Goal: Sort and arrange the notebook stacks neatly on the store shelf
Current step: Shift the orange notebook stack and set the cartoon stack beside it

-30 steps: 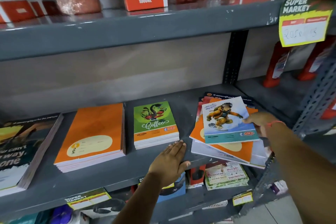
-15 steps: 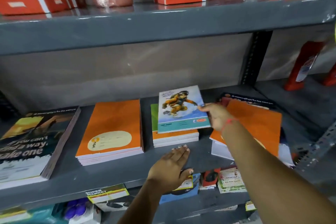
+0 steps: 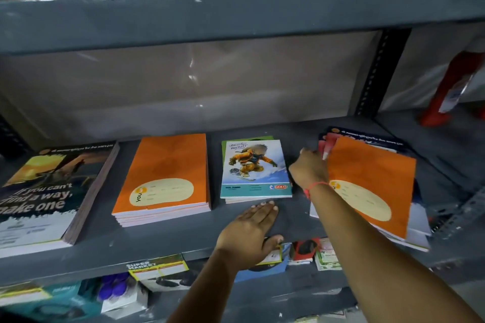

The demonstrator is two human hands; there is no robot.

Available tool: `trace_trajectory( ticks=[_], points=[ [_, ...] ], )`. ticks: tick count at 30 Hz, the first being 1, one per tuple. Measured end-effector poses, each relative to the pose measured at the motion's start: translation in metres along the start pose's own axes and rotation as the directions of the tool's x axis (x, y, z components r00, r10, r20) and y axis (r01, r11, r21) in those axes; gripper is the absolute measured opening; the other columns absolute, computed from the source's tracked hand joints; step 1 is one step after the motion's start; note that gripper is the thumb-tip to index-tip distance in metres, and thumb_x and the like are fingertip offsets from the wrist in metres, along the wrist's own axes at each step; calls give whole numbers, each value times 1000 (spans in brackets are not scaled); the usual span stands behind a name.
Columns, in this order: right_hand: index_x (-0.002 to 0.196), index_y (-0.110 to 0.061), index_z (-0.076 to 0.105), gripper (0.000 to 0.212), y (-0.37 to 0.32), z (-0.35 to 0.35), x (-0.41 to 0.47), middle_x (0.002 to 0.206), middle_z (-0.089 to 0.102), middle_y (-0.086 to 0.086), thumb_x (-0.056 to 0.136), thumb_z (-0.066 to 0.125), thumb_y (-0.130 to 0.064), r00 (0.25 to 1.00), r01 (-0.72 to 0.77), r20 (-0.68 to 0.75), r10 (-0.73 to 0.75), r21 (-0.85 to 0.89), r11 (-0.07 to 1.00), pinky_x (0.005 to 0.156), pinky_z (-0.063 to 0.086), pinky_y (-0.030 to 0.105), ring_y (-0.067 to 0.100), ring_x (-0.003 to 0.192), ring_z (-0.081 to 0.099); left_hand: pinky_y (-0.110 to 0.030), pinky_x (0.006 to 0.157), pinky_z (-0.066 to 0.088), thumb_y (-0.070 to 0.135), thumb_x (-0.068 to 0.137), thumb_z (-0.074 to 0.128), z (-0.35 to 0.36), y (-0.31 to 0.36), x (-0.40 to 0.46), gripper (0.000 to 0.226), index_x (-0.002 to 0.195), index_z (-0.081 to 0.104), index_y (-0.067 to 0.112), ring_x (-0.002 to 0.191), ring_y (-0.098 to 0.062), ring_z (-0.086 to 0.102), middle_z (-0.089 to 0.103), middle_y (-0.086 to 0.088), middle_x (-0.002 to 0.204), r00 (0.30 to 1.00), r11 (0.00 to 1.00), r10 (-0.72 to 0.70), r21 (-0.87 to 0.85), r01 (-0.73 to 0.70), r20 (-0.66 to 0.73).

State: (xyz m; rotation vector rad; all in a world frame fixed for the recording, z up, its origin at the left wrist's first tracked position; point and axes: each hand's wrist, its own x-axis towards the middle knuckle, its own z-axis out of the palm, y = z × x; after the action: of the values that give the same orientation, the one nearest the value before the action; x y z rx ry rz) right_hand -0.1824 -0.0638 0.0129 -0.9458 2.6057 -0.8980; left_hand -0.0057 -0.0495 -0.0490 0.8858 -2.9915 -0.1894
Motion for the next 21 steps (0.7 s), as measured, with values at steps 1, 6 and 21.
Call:
trace_trajectory(
  ticks=[1, 6, 21],
  points=[
    [126, -6, 50, 40, 3, -3, -1, 129, 51, 20, 86, 49, -11, 1000, -2, -30, 3, 25, 1000, 89, 46, 35, 37, 115, 53, -18, 112, 1, 60, 87, 8, 0, -4, -1, 73, 147, 20, 21, 145, -11, 20, 21, 3, 158, 1000, 1000, 7, -18, -7, 30],
    [132, 3, 43, 39, 71, -30, -13, 138, 45, 22, 94, 39, -2, 974, -218, 75, 214, 53, 974, 84, 50, 25, 28, 103, 56, -23, 117, 18, 49, 95, 31, -5, 0, 0, 58, 147, 22, 25, 145, -11, 20, 21, 8, 158, 997, 992, -72, -101, 72, 1],
    [109, 16, 58, 30, 141, -95, -21, 113, 61, 34, 87, 43, 1, 951, -302, -38, 307, 102, 948, 81, 48, 45, 44, 107, 59, -42, 91, 48, 4, 89, 42, -26, 114, 120, 27, 109, 58, -3, 111, -38, 57, 63, -23, 117, 850, 709, -526, -544, 448, 15]
  ],
)
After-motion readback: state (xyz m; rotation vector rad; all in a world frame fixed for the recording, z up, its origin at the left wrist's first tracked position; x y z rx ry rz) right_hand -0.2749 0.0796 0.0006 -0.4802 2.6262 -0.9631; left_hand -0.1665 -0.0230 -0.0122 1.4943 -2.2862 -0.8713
